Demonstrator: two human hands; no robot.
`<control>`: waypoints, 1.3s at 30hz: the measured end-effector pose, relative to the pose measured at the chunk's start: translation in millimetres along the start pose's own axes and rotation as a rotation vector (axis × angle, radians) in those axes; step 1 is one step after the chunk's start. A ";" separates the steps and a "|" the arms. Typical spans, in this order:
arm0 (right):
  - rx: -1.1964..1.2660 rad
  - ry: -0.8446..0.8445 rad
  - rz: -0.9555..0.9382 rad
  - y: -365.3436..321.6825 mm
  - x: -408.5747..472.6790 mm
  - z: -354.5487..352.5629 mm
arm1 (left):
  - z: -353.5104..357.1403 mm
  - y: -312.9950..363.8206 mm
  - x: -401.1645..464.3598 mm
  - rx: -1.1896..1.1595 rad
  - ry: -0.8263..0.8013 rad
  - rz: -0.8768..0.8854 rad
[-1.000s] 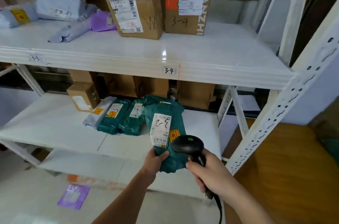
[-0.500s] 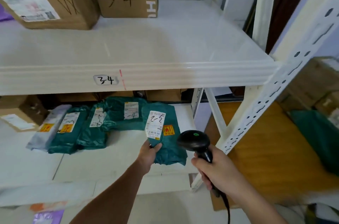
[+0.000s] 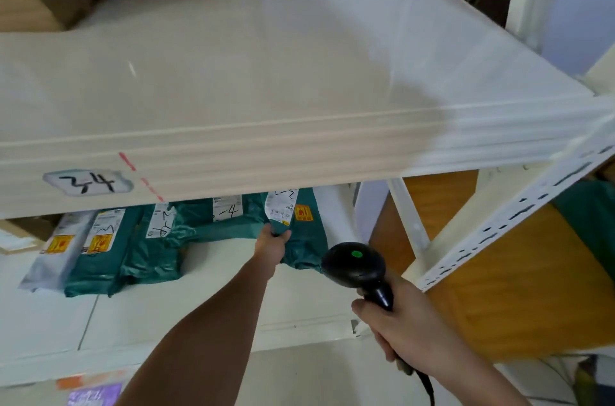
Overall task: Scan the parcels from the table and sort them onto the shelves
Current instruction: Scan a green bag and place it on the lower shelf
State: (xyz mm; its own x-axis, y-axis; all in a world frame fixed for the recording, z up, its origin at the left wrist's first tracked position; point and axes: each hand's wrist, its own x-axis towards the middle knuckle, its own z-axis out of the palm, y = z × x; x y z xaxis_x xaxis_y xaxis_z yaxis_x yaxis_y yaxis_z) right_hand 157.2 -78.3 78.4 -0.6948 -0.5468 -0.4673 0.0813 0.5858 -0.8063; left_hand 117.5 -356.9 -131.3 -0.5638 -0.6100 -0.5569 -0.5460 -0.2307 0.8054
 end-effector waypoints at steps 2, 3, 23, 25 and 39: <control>0.011 0.001 0.010 1.3 -1.1 -0.8 | 4.7 2.9 7.2 -0.048 0.032 -0.043; 0.019 0.001 0.012 1.8 -1.8 -1.1 | 7.4 4.4 9.6 -0.076 0.056 -0.059; 0.104 0.133 -0.111 -26.3 -66.8 14.5 | -53.1 57.4 -88.0 0.780 0.088 0.467; 0.115 0.181 -0.125 -32.3 -85.6 20.6 | -59.8 71.0 -106.6 0.921 -0.021 0.554; 0.170 0.456 -0.176 -4.4 -228.5 38.1 | -24.2 92.4 -258.7 1.305 -0.295 0.848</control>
State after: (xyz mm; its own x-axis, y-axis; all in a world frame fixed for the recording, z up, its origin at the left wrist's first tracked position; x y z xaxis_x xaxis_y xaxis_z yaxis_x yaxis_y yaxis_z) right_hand 342.8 21.2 174.9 -0.9461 -0.2900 -0.1440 0.0235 0.3820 -0.9238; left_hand 227.9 -238.7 92.2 -0.9801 -0.0194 -0.1977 -0.0707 0.9641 0.2558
